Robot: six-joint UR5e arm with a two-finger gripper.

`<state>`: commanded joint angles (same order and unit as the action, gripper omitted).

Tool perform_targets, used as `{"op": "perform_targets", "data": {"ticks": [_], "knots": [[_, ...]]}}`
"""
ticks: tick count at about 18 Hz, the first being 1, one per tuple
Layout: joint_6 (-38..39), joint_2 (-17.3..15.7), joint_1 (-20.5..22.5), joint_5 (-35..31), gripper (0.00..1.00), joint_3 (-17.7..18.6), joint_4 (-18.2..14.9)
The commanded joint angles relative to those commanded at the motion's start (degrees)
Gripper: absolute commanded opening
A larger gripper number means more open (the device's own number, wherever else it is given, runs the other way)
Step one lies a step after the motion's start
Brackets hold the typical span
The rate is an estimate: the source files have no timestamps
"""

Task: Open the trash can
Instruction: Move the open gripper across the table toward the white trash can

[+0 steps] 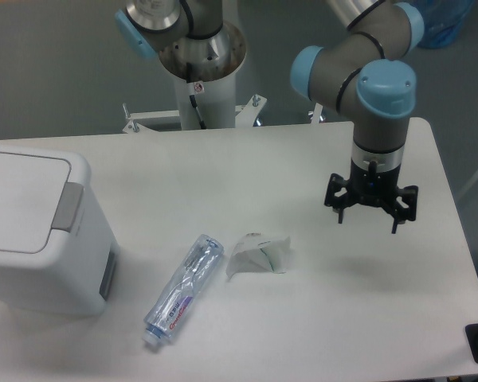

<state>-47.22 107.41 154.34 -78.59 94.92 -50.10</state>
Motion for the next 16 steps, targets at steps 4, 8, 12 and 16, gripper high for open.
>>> {"op": "perform_targets", "data": {"ticks": [4,8,12,16], "knots": [[13.35,-2.63,-1.49,8.52,1.00,-0.09,-0.09],[23.90,-4.83,-5.00,15.83,1.00,-0.70,0.26],[31.12,-9.05,-8.96,16.01,1.00,-1.14,0.26],[31.84,-12.39,-13.43,17.77,1.00,-0.88,0.26]]}}
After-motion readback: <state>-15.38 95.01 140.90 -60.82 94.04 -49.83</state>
